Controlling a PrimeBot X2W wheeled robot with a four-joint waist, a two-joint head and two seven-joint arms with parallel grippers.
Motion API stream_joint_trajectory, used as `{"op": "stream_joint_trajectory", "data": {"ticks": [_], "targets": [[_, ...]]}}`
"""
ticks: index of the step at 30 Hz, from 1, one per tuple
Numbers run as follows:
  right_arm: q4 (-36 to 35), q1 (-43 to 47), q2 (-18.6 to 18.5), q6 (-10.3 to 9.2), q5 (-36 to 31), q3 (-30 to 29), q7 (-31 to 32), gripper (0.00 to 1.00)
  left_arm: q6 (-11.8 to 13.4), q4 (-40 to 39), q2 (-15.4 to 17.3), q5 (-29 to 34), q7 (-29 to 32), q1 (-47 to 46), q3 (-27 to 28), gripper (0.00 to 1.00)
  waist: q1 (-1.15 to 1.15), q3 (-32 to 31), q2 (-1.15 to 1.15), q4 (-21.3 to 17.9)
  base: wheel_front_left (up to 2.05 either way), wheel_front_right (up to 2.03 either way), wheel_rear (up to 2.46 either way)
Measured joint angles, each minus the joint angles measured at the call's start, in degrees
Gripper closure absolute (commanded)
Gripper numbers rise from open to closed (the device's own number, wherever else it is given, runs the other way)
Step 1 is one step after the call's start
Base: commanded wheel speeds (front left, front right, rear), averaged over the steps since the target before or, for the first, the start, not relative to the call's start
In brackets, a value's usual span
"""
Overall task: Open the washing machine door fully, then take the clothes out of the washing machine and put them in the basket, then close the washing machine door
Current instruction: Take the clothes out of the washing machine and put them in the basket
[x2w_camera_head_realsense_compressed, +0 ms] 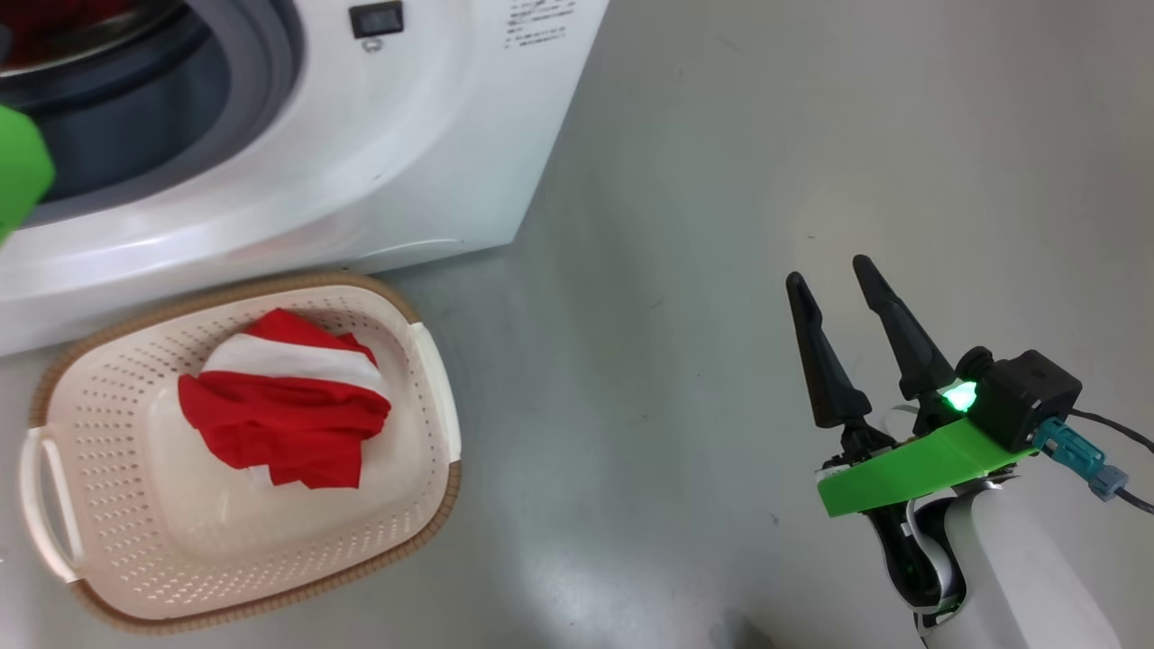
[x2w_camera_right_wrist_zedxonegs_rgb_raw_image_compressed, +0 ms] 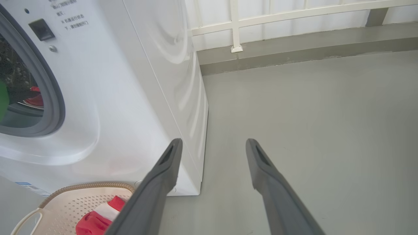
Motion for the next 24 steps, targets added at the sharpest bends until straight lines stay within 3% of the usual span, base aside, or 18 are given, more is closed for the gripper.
{"op": "stream_joint_trajectory", "data": {"ticks": [11, 24], "targets": [[0.40, 0.27, -0.01, 0.00, -0.73, -0.91, 0.00, 0.00, -0.18, -1.52, -4.42, -8.10, -6.14, 2.49, 4.54, 1.00, 0.00, -2.82, 0.00, 2.27, 0.00, 0.00, 0.00], [1.09, 1.89, 0.00, 0.00, -2.69, -2.31, 0.00, 0.00, -5.44, -1.07, -6.75, -19.31, -15.14, 7.51, 12.13, 1.00, 0.00, -6.59, 0.00, 4.81, 0.00, 0.00, 0.00]]}}
